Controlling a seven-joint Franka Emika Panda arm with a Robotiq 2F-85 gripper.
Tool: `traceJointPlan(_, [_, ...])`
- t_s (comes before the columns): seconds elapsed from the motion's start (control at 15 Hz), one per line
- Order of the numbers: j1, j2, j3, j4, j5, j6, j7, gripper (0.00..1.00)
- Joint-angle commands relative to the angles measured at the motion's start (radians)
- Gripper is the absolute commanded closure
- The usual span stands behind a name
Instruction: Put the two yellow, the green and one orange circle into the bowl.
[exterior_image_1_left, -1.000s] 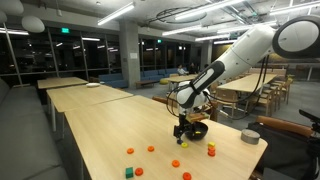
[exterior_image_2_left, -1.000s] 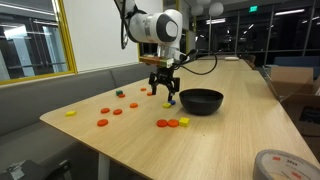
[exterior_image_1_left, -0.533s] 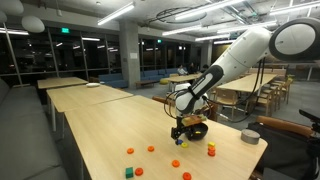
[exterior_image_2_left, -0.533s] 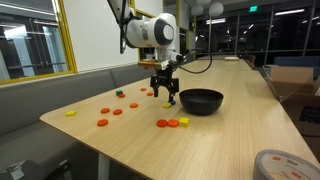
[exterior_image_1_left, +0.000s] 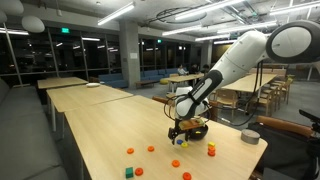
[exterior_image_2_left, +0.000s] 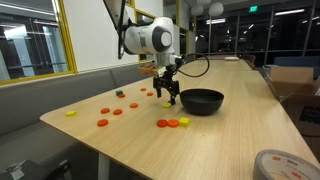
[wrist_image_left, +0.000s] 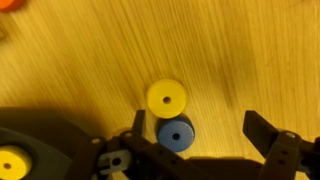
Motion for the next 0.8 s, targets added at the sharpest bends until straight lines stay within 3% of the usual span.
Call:
traceJointPlan(0.0, [0.035,-0.013,-0.041,-0.025,-0.028,0.032,0.066,0.00])
traceJointPlan(0.73, [0.044,-0.027,-0.045,-0.051,-0.008,0.025,0.095,0.00])
